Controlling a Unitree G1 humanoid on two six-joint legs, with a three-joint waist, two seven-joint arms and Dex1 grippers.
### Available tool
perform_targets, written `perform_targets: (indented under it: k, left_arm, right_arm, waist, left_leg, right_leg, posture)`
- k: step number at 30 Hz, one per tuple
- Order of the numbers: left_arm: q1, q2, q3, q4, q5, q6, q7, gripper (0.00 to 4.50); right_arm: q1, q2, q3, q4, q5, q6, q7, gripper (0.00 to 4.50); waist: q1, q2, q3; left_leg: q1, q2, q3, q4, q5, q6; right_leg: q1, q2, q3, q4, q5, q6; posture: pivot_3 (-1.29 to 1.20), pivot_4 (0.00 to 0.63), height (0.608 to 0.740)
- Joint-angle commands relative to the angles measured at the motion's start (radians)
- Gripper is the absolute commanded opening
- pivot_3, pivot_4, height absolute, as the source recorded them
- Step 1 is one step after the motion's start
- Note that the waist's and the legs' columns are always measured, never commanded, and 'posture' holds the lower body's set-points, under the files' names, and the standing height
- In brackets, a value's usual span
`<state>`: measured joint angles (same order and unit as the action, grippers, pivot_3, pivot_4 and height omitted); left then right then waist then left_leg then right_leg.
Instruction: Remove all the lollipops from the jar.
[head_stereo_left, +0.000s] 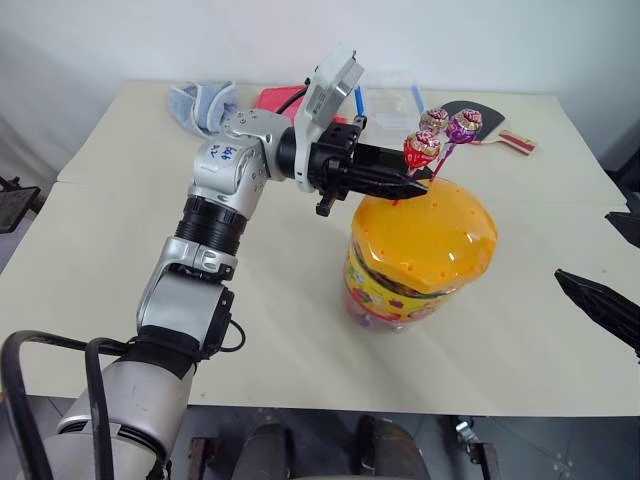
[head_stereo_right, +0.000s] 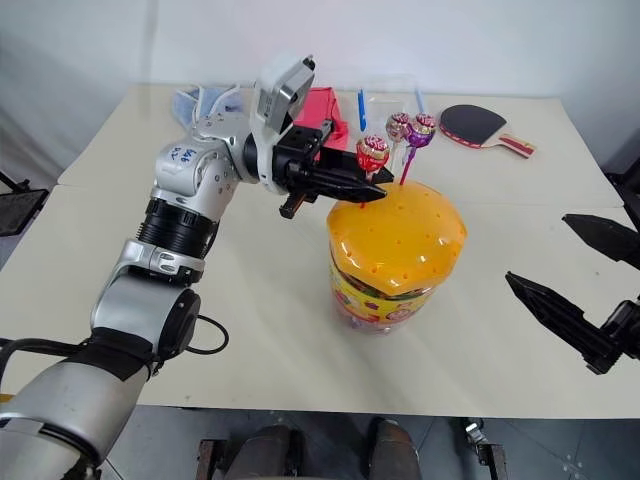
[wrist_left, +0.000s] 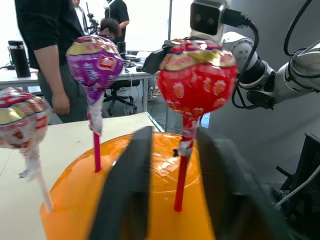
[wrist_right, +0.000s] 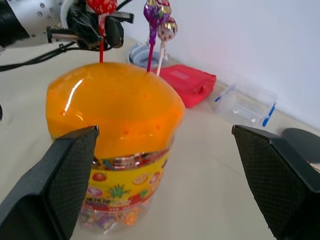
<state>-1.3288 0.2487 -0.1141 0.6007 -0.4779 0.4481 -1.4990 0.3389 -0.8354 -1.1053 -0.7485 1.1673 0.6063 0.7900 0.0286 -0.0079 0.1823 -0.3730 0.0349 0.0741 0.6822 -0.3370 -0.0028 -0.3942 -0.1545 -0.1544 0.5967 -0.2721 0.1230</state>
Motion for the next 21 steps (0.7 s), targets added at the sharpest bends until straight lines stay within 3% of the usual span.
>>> perform_targets:
  k: [1,12,16,21]
  left_arm:
    - [-0.060,0.019,0.038,-0.016,-0.008,0.012,-0.001,0.04]
    - [-0.133,0.102,0.101,-0.039,0.003,0.082,0.109,0.04]
    - [-0.153,0.232,0.120,-0.021,0.068,0.239,0.293,0.04]
    - [-0.030,0.337,0.029,-0.032,0.208,0.290,0.408,0.04]
  right_arm:
    - [-0.013,-0.008,0.008,-0.054,0.085,-0.026,-0.046,4.50]
    - [-0.079,-0.064,0.087,-0.043,0.117,-0.040,-0.092,4.50]
    - [-0.093,-0.085,0.095,-0.016,0.110,-0.035,-0.068,4.50]
    - [-0.091,-0.091,0.112,0.006,0.084,-0.034,-0.039,4.50]
  waist:
    - [0.000,0.000,0.000]
    - [0.000,0.000,0.000]
    - [-0.004,-0.001,0.001]
    - [-0.001,-0.001,0.000]
  left_leg:
    - [0.000,0.000,0.000,0.000,0.000,0.000]
    - [0.000,0.000,0.000,0.000,0.000,0.000]
    - [0.000,0.000,0.000,0.000,0.000,0.000]
    - [0.002,0.000,0.000,0.000,0.000,0.000]
  right_leg:
    - [0.000,0.000,0.000,0.000,0.000,0.000]
    - [0.000,0.000,0.000,0.000,0.000,0.000]
    - [0.000,0.000,0.000,0.000,0.000,0.000]
    - [0.000,0.000,0.002,0.001,0.000,0.000]
  posture:
    - [0.00,0.150,0.740]
    - [0.00,0.150,0.740]
    - [0.00,0.150,0.740]
    - [0.00,0.150,0.740]
